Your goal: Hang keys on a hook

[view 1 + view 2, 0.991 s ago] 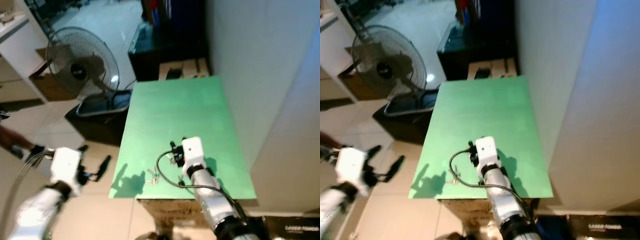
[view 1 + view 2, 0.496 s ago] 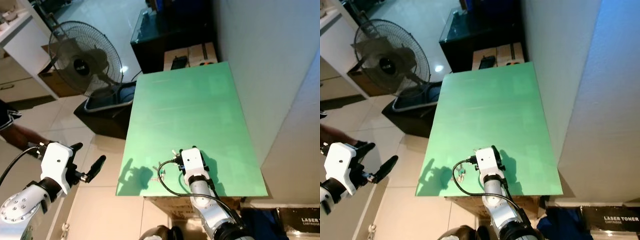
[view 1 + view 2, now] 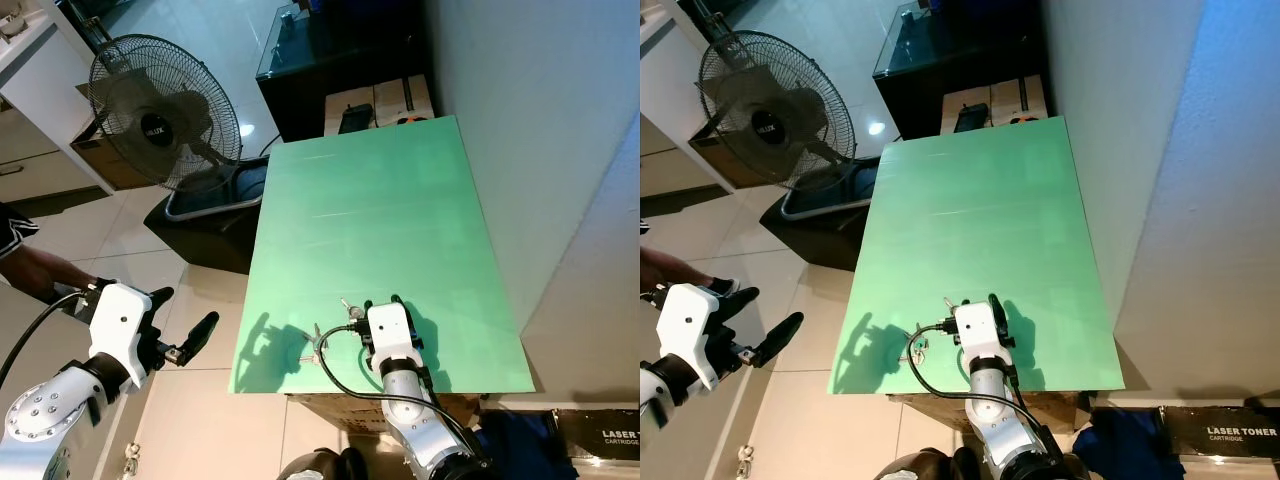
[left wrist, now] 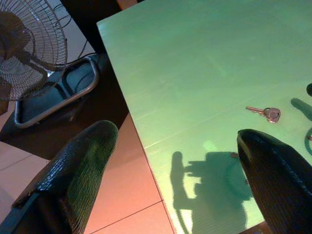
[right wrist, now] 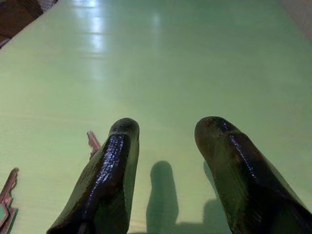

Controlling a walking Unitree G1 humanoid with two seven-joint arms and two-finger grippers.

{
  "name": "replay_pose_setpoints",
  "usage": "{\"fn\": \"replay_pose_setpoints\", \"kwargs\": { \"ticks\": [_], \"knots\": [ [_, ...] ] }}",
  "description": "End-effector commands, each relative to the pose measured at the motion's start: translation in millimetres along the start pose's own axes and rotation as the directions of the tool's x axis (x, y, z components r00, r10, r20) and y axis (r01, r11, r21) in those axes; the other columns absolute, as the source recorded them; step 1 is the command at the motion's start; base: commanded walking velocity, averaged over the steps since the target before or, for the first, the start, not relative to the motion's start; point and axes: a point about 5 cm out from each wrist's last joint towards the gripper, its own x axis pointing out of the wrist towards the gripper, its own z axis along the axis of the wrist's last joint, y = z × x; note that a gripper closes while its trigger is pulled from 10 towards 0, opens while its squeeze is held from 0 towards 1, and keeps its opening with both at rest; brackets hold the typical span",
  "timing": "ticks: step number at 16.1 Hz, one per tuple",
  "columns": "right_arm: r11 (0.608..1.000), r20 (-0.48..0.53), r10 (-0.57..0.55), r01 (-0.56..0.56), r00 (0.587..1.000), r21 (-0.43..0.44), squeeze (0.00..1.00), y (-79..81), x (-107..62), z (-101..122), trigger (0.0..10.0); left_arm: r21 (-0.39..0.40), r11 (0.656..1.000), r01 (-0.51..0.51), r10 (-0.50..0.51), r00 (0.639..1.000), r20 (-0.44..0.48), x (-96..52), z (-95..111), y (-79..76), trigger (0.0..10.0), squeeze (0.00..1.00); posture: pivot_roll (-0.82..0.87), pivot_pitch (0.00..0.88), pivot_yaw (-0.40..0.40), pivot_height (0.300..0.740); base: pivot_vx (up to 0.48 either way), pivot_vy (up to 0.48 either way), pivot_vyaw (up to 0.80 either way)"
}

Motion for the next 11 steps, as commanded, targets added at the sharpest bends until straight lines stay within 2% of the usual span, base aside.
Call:
{"fn": "replay_pose_setpoints", "kwargs": {
  "ticks": [1, 4, 7, 11],
  "knots": [
    [0.973, -0.072, 0.101, -0.083, 0.992, 0.214, 0.00, 62.8, -21.4, 9.6, 10.0, 0.012, 1.000, 0.001, -0.001, 1.000, -0.008, -0.9, 1.9, 1.7, 10.0, 0.00, 0.03, 0.156, 0.328, 0.740, 0.000, 0.000, 0.00],
    [0.972, -0.147, 0.109, -0.075, 0.983, 0.224, 0.00, 62.7, -26.8, -3.3, 10.0, 0.006, 1.000, 0.006, -0.006, 1.000, -0.014, -2.4, 0.8, -2.7, 10.0, 0.00, 0.03, 0.205, 0.317, 0.740, 0.000, 0.000, 0.00],
    [0.966, -0.178, 0.136, -0.091, 0.975, 0.240, 0.00, 63.4, -41.9, -16.5, 10.0, -0.035, 0.999, -0.005, 0.004, 0.999, -0.032, -17.1, -1.5, -14.3, 10.0, 0.00, 0.03, 0.289, 0.267, 0.740, 0.000, 0.000, 0.00],
    [0.964, -0.132, 0.196, -0.166, 0.972, 0.207, 0.00, 65.6, -54.8, -19.1, 10.0, -0.067, 0.997, -0.043, 0.040, 0.998, -0.046, -31.0, -4.8, -25.3, 10.0, 0.00, 0.06, 0.343, 0.206, 0.740, 0.000, 0.000, 0.00]
  ]
}}
